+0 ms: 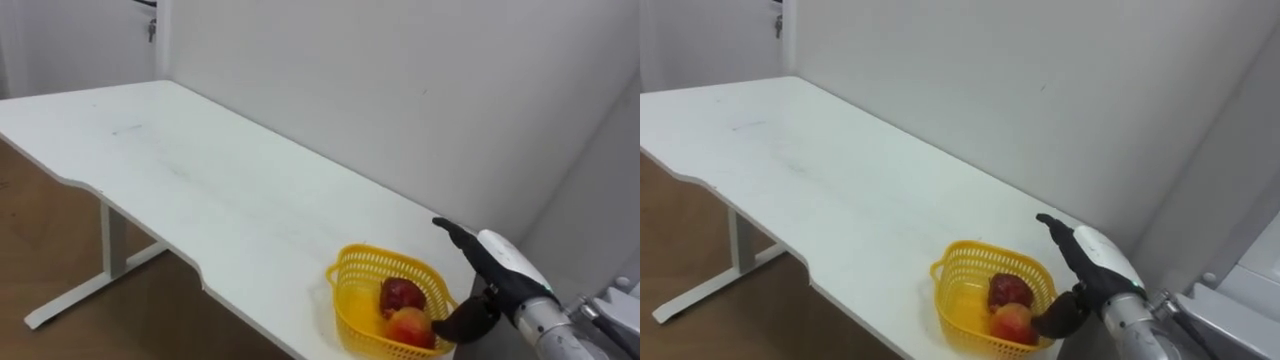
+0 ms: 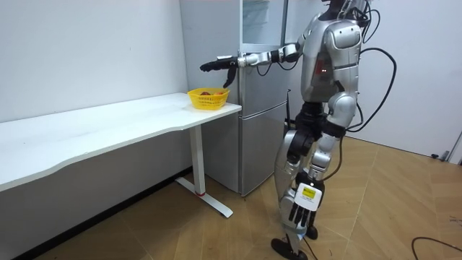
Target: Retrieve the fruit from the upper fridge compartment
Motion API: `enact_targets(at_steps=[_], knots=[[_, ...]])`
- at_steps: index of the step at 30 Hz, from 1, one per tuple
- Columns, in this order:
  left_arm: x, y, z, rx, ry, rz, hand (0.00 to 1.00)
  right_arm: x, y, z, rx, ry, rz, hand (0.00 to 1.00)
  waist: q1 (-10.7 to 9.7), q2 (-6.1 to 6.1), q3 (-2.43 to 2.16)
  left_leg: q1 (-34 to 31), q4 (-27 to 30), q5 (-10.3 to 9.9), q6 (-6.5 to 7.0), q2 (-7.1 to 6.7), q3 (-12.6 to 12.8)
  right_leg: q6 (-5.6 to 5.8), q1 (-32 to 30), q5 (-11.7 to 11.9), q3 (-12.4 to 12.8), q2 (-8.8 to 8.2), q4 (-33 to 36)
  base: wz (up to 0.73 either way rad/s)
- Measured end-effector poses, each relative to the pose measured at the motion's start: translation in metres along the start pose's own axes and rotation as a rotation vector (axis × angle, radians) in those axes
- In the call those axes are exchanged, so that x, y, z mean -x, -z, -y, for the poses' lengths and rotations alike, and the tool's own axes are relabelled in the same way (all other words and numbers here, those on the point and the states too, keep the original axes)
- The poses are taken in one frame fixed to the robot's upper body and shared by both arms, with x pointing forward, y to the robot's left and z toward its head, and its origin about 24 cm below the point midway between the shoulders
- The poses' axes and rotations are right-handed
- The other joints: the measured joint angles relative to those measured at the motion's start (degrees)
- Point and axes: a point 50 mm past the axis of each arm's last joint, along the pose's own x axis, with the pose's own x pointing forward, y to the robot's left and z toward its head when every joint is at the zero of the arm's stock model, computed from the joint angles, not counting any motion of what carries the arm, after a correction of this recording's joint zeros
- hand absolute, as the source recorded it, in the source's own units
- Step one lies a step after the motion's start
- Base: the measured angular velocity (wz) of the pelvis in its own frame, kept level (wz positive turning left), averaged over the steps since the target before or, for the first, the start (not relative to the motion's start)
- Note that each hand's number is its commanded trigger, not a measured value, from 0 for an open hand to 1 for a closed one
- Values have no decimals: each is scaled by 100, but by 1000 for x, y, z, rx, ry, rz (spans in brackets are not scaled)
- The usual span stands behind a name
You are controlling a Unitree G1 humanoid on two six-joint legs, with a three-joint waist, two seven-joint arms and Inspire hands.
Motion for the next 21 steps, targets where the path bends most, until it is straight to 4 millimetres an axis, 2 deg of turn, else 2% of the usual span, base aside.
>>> enact_targets(at_steps=[3,4,5,6,7,8,9,10,13,15,17,18,19,21], knots=[[0,2,1,0,4,-5,0,0,-16,5,-52,22,71,0,-135,140,-3,-27,27,-2,3,0,16,9,-17,6,7,-7,-2,-2],[0,3,3,0,7,-9,0,0,-23,10,-63,40,104,0,-163,223,-9,-10,33,-4,6,8,67,9,-18,7,63,-9,0,-18],[1,4,5,2,13,-9,0,0,-29,15,-79,62,136,0,-167,322,-21,42,30,-8,14,14,122,11,-12,9,119,-15,9,-23],[1,5,7,3,17,-12,0,1,-33,17,-85,72,150,0,-178,361,-44,62,26,-10,17,16,148,12,-11,10,161,-18,14,-24],[2,6,10,4,25,-14,0,2,-40,22,-96,96,185,0,-266,464,-68,77,9,-11,21,17,189,16,-12,12,220,-23,15,-16],[2,7,13,4,29,-13,0,3,-50,21,-121,107,227,0,-321,530,-90,127,-11,-5,29,16,212,19,-11,13,242,-21,15,-15],[2,7,14,5,30,-12,0,4,-54,19,-138,112,245,0,-343,564,-92,151,-29,0,34,16,226,19,-6,14,256,-13,11,-8],[3,7,15,5,31,-10,0,9,-58,16,-168,124,268,0,-410,600,-103,178,-63,8,42,14,233,22,11,14,255,-8,3,-6],[3,2,18,-5,36,8,0,24,-66,-1,-250,122,316,0,-588,697,-88,263,-77,9,47,38,353,26,65,17,345,-4,-3,-10],[3,0,22,4,32,11,0,38,-64,-14,-286,109,321,0,-603,731,-113,284,-100,3,55,61,490,38,46,24,476,16,-2,-24],[2,-5,29,14,36,26,0,50,-69,-24,-342,103,339,0,-619,836,-116,359,-193,0,60,106,691,53,27,44,670,35,10,-43],[2,-5,30,12,41,24,0,52,-71,-27,-355,102,344,0,-646,870,-121,376,-197,-5,69,109,747,53,26,45,712,38,15,-35],[2,-5,34,6,51,18,0,55,-73,-30,-375,102,353,0,-708,934,-157,389,-225,-17,85,112,791,60,28,61,717,38,13,-19],[2,-9,37,1,59,26,0,60,-76,-31,-388,110,371,0,-783,1011,-167,472,-297,-14,94,136,865,75,43,71,841,39,22,-20]])
